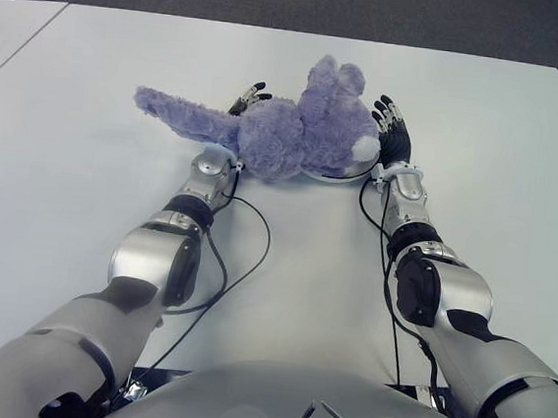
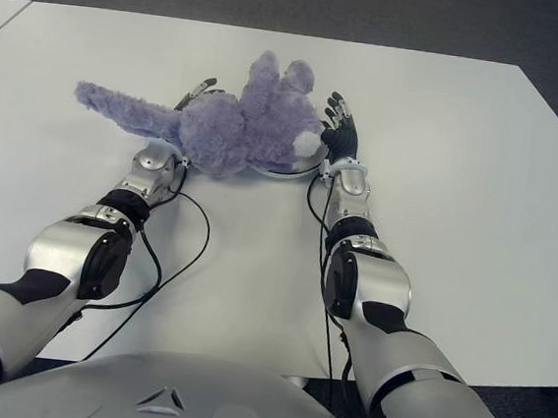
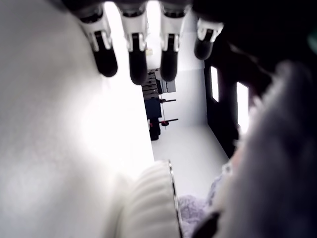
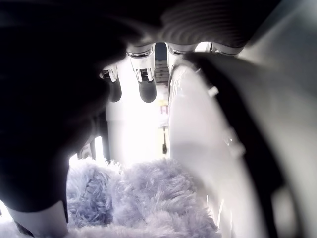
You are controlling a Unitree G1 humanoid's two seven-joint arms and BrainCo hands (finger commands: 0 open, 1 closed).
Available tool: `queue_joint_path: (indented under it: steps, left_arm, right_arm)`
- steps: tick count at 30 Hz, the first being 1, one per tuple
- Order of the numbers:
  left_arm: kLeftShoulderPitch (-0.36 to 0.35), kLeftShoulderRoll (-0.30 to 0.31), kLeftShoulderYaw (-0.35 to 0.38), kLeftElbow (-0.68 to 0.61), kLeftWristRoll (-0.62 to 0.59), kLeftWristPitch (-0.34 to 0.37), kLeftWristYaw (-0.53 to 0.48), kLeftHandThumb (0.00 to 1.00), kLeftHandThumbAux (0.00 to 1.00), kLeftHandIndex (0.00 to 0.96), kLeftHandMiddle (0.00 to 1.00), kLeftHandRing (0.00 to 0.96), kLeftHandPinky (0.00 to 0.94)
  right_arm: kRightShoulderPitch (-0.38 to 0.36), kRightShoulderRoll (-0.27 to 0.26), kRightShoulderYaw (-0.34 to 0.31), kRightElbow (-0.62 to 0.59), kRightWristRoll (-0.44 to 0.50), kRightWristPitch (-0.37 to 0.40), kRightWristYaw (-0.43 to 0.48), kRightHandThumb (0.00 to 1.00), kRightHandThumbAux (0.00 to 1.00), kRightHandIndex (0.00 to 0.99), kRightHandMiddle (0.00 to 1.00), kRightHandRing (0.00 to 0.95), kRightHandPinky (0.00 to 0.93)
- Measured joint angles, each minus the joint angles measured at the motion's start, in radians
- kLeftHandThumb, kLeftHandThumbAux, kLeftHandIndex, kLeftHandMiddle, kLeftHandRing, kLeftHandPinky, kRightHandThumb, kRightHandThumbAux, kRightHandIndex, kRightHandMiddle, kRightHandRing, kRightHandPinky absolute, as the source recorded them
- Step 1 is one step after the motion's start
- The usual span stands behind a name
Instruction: Put the doll into the plate.
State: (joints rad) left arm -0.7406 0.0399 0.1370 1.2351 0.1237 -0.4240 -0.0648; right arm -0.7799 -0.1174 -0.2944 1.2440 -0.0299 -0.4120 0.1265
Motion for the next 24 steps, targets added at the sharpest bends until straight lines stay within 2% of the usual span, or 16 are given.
queue_joint_path:
  steps: [9, 24]
  left_arm:
    - [-0.001, -0.003, 0.005, 0.0, 0.0, 0.003, 0.0, 0.0, 0.453, 0.027, 0.167, 0.175, 0.185]
    - [-0.002, -0.005, 0.005, 0.0, 0.0, 0.005, 0.0, 0.0, 0.447, 0.024, 0.165, 0.173, 0.172]
  right_arm:
    - [0.003, 0.0, 0.0, 0.0, 0.0, -0.007, 0.0, 0.0, 0.774, 0.027, 0.041, 0.04, 0.066]
    - [0.003, 0.0, -0.001, 0.0, 0.002, -0.007, -0.001, 0.0, 0.798, 0.026, 0.044, 0.042, 0.071]
